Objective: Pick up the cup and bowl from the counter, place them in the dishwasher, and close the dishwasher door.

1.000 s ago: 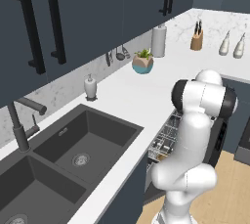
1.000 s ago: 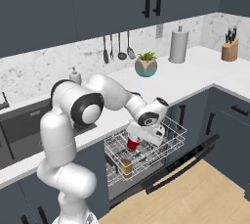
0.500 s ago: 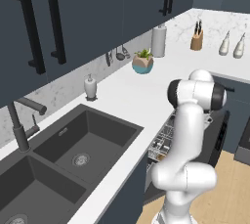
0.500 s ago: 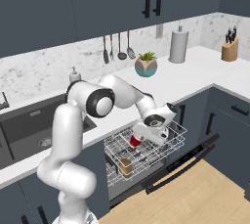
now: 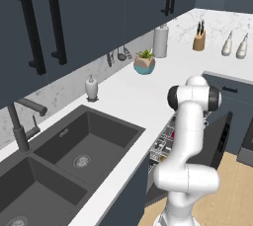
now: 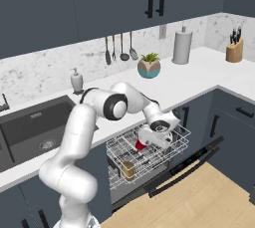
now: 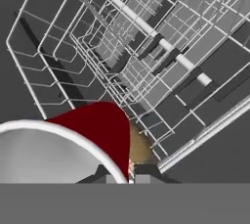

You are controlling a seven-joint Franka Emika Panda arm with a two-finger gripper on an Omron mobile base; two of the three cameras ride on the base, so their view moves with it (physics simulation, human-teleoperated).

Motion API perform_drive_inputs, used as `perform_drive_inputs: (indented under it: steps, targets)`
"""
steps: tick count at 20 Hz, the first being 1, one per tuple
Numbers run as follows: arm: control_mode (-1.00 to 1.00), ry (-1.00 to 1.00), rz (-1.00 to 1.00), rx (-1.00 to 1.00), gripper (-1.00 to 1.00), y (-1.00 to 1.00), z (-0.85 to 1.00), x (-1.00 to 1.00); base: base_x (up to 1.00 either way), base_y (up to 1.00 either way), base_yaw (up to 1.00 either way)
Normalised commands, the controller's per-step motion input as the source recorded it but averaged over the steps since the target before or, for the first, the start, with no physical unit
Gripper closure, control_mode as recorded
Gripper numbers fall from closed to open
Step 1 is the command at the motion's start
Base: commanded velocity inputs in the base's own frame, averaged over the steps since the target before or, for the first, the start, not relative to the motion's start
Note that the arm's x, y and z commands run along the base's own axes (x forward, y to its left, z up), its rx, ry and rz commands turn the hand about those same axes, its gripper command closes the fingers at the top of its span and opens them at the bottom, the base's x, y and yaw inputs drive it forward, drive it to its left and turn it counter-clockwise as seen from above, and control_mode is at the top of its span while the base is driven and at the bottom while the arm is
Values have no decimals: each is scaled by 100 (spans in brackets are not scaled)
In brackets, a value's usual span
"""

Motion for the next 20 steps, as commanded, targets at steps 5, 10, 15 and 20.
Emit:
perform_drive_inputs:
  steps: [5, 10, 15, 20]
  targets:
    - [-100, -13, 0, 0, 100, 6, -64, 22, 0, 0, 0]
    - [-100, -10, 0, 0, 100, 27, -32, 28, 0, 0, 0]
    - [-100, -4, 0, 0, 100, 18, -57, 26, 0, 0, 0]
    - [-100, 0, 0, 0, 100, 0, -73, 6, 0, 0, 0]
